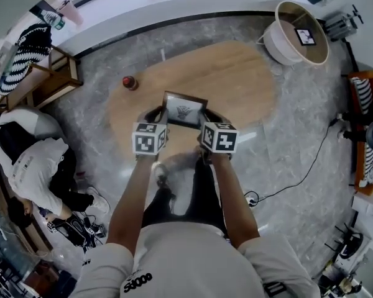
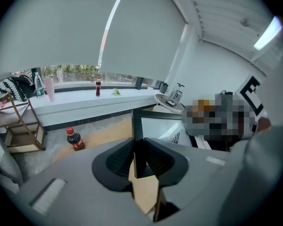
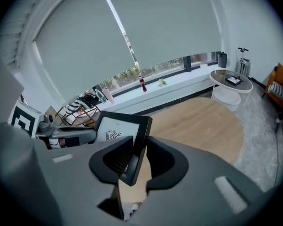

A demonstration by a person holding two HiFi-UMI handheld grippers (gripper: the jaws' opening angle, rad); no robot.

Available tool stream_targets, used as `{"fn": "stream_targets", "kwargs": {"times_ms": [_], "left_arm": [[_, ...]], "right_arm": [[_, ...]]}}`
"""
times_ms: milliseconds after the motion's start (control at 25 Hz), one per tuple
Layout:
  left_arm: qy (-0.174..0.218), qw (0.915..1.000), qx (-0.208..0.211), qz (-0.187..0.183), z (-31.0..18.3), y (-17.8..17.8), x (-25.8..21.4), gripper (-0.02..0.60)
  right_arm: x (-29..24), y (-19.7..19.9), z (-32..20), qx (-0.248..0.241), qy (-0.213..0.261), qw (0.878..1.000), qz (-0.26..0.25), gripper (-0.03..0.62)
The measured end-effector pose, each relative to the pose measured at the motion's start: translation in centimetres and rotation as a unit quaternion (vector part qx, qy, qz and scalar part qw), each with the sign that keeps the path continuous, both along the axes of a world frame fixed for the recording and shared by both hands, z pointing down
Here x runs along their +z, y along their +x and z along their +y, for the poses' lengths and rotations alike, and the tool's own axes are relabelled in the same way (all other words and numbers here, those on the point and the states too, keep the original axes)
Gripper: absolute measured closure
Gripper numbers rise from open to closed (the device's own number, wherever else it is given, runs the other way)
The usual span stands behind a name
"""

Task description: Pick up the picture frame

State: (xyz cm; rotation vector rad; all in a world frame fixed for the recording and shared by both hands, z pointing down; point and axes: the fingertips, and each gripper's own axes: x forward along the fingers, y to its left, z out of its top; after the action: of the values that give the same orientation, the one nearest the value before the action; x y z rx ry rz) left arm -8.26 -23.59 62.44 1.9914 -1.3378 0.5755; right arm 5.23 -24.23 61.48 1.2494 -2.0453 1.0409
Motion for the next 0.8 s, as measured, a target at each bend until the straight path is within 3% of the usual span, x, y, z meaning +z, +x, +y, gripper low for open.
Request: {"fn": "stream_targets", "kwargs": {"times_ms": [400,800], "left_arm": [[0.087,0.9960,0.020,0.006,4.7,-1.2,-10.0,0.502],[0.161,0.9858,0.046,0.017,9.3,-1.3,-18.7,0.502]], "right_arm": [[-9.9,-1.2,5.5,0.026,0.082,0.996,-0.008,0.499],[-18.7,-1.2,11.0,0.047,0.162,0.986,-0.006,0.499]]}}
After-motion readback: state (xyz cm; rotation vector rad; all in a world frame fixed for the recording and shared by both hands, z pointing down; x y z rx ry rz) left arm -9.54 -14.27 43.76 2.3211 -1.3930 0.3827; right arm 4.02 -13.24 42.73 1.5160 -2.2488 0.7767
